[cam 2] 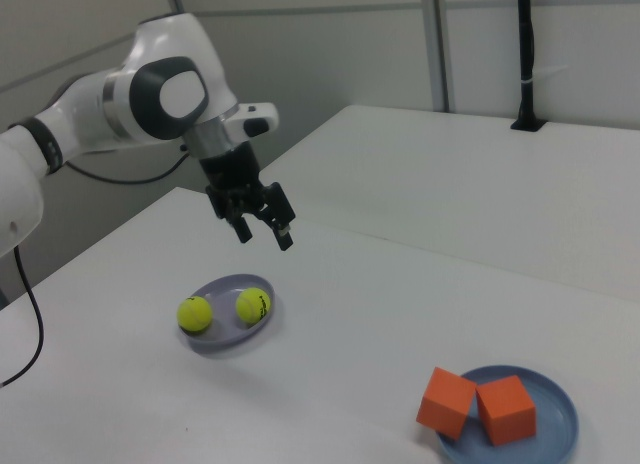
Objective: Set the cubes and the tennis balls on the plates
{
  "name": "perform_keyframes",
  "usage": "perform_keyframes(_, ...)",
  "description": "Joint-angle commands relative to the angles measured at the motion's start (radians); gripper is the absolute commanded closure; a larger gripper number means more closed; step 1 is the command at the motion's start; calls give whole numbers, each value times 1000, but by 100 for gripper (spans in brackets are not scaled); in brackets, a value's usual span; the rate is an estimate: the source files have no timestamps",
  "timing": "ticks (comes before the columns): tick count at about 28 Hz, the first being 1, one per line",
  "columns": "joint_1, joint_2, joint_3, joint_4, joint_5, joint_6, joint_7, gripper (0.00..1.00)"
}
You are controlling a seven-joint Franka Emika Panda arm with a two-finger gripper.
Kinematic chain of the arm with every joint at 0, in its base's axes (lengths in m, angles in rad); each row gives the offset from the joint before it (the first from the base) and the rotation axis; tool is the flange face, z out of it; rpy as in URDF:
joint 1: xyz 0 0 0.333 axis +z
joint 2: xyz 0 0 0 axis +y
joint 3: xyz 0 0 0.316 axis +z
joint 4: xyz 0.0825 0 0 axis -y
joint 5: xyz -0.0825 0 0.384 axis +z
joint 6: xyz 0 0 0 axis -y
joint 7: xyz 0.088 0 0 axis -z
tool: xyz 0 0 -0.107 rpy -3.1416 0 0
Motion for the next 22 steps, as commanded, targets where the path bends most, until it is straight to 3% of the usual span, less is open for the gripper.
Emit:
perform_keyframes(1,-52,-80,-32,-13,104,-45,-20,0)
perform_keyframes(3,-91,-108,-32,-6,114,-68,-46,0)
perform_keyframes(7,-99,-119,-34,5,97,-95,-69,0)
perform_keyframes(14,-92,-119,-130,7,106,-136,-127,0)
perform_keyframes(22,-144,-139,-146,2,109,-136,-126,0)
